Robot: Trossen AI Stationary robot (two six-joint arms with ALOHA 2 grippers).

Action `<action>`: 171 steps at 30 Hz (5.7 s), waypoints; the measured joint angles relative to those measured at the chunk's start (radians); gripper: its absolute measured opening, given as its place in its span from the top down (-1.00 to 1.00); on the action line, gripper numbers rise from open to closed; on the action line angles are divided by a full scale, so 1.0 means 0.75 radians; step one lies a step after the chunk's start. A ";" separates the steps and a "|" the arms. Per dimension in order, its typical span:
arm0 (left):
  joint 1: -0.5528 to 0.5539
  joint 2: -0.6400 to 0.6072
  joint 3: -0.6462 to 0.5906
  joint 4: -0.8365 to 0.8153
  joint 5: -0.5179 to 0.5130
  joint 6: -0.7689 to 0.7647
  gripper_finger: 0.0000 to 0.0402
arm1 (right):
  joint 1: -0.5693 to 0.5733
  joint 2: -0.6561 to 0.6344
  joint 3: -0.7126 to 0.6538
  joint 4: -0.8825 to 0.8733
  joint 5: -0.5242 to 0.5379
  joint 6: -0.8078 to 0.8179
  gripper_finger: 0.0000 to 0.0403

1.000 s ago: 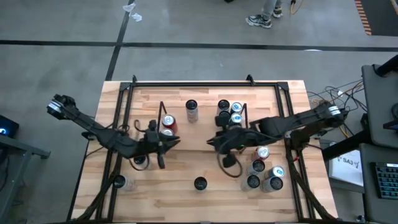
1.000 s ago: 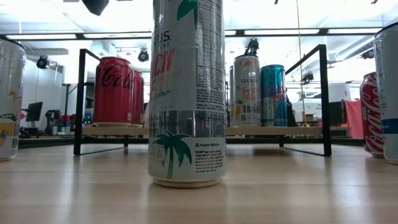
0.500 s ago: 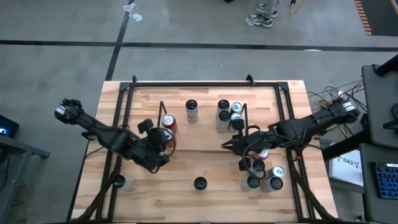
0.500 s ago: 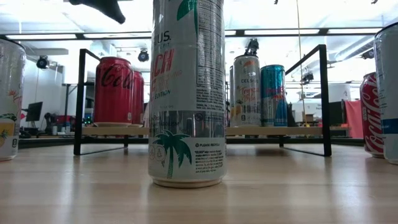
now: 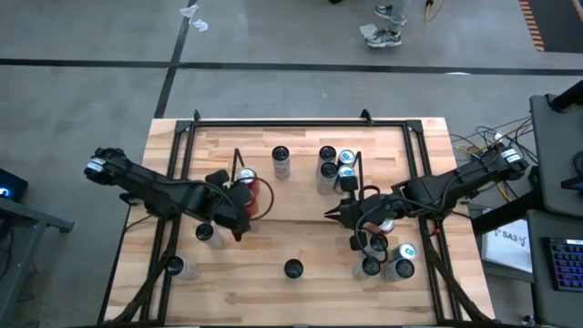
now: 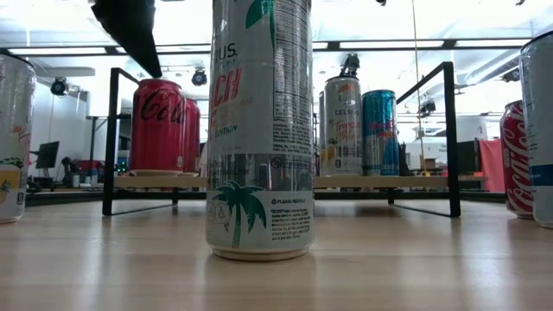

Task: Place canned beverage on shelf
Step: Put the red and black soda can on the shelf aligned with the other red and black soda can, then put the bottom left white and blue soda can on the shelf

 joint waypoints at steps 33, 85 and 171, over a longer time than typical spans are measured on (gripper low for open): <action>-0.221 -0.003 0.150 0.726 -0.190 0.568 0.80 | 0.114 0.003 0.123 -0.312 -0.253 0.676 0.94; -0.227 0.234 0.095 1.082 -0.115 0.595 0.80 | 0.486 0.379 0.507 -1.046 -0.293 1.004 0.31; -0.155 0.233 0.096 1.255 -0.360 0.897 -0.14 | 0.113 0.382 0.770 -0.789 0.272 0.071 -0.20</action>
